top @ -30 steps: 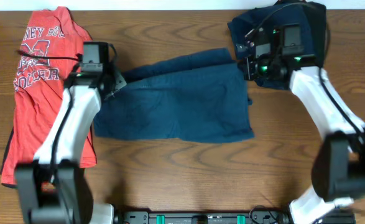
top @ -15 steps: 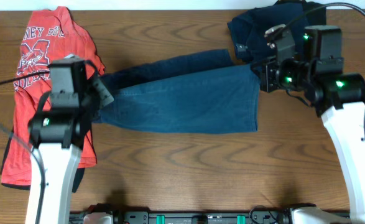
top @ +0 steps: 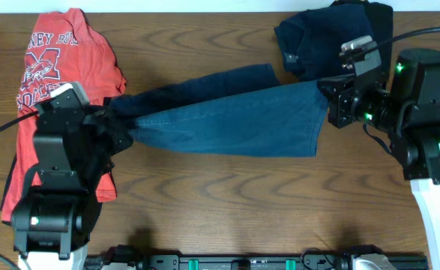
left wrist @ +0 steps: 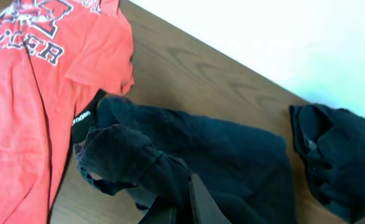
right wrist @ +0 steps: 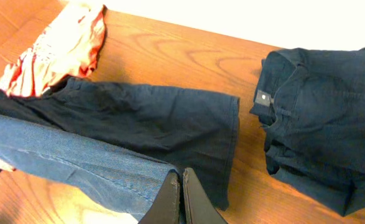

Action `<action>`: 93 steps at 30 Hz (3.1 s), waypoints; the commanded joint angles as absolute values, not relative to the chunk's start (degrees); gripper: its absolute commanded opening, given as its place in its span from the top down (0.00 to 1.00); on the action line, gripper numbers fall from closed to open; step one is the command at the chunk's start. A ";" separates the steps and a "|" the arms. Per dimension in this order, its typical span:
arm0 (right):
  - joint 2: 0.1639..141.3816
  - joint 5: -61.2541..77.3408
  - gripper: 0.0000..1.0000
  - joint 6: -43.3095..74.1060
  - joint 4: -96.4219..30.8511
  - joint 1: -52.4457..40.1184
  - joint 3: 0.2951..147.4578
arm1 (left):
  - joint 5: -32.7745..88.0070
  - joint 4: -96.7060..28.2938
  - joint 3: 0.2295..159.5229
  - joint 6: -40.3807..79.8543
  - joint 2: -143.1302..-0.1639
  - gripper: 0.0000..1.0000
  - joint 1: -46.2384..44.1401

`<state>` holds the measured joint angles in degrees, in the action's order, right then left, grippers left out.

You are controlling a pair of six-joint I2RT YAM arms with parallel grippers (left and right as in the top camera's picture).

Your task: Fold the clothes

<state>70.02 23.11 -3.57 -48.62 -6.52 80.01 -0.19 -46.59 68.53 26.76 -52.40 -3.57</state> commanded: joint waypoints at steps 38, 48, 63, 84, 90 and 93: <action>114.59 21.45 0.01 -5.06 -16.12 -7.05 80.90 | -13.15 -15.51 68.20 25.15 -102.48 0.25 -2.52; 105.95 22.96 0.01 -3.68 -34.74 -7.20 81.06 | -7.94 -27.86 68.20 22.98 -92.55 0.12 -2.44; 106.80 24.01 0.03 -6.96 -42.89 -10.00 80.71 | 9.58 -44.47 68.18 10.37 -94.96 0.12 8.14; 106.83 22.09 0.02 -7.99 -40.69 -11.18 80.71 | 16.23 -38.17 68.18 2.15 -107.63 0.12 14.72; 106.83 22.06 0.02 -8.01 -40.71 -11.38 80.71 | 10.52 -37.78 68.18 2.15 -110.15 0.12 14.87; 106.83 22.09 0.02 -8.01 -40.29 -11.33 80.71 | 12.03 -37.41 68.18 2.15 -111.33 0.13 14.76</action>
